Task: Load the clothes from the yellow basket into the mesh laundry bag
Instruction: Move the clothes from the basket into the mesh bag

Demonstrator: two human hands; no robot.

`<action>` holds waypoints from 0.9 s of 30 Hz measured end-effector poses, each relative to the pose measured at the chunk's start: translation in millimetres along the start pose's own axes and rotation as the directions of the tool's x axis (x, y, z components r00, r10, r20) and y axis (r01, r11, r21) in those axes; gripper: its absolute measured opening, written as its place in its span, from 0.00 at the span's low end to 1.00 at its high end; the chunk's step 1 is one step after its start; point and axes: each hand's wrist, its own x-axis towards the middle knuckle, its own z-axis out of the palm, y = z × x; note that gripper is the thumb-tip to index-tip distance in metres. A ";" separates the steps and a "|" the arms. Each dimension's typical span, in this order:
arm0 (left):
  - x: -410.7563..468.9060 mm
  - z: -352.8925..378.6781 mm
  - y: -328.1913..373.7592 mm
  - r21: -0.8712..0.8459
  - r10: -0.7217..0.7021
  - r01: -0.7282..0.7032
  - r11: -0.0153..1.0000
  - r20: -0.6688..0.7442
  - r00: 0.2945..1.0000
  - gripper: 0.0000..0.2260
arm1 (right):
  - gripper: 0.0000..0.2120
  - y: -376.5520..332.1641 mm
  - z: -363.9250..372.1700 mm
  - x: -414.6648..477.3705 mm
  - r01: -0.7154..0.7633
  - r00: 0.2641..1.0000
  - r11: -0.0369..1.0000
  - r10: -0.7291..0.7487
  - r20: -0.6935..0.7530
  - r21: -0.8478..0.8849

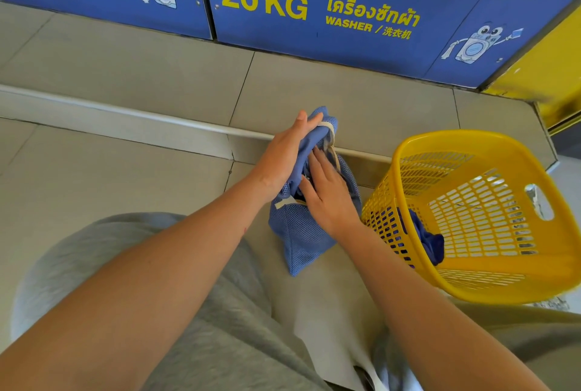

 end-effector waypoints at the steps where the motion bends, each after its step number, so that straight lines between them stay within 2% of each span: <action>1: 1.5 -0.2 1.0 0.009 -0.011 0.011 1.000 -0.008 1.000 0.24 | 0.29 1.9 1.1 1.3 0.005 1.000 1.000 -0.006 0.007 0.006; 6: 0.2 0.3 -2.1 0.005 -0.053 0.053 0.999 0.025 0.998 0.23 | 0.30 9.6 9.7 13.1 0.063 0.981 0.983 -0.030 0.193 -0.170; 9: 0.3 1.6 -4.0 0.057 -0.101 0.099 0.993 0.026 0.995 0.35 | 0.29 17.8 18.6 21.9 0.033 0.942 0.955 0.069 0.329 -0.295; 12: -4.5 0.3 -5.5 0.068 -0.054 0.050 0.996 0.060 0.997 0.24 | 0.32 23.3 24.5 30.5 -0.022 0.879 0.916 0.209 0.429 -0.402; 14: -9.5 -2.3 -8.2 0.079 -0.054 0.047 0.996 0.089 0.995 0.23 | 0.35 24.8 25.1 37.3 -0.090 0.832 0.888 0.316 0.456 -0.451; 16: -10.9 -4.8 -11.0 0.087 -0.054 0.045 0.995 0.107 0.993 0.23 | 0.36 26.8 22.3 42.2 -0.152 0.807 0.869 0.384 0.448 -0.470; 18: -9.8 -6.6 -10.6 0.066 -0.058 0.052 0.996 0.094 0.994 0.23 | 0.37 28.7 17.0 41.4 -0.169 0.819 0.866 0.389 0.422 -0.470; 21: -5.0 -6.9 -8.1 0.037 -0.028 0.026 0.999 0.040 0.999 0.22 | 0.38 29.2 10.0 29.3 -0.167 0.905 0.906 0.298 0.304 -0.389; 24: 1.5 -2.6 -5.1 0.048 0.008 -0.007 0.999 -0.024 1.000 0.21 | 0.40 18.0 -5.0 17.5 -0.159 0.958 0.954 0.211 0.194 -0.255; 27: 5.9 6.1 -0.4 0.054 0.042 -0.038 0.998 -0.081 0.996 0.22 | 0.36 1.4 -30.9 5.2 -0.057 0.986 0.954 0.099 0.131 -0.293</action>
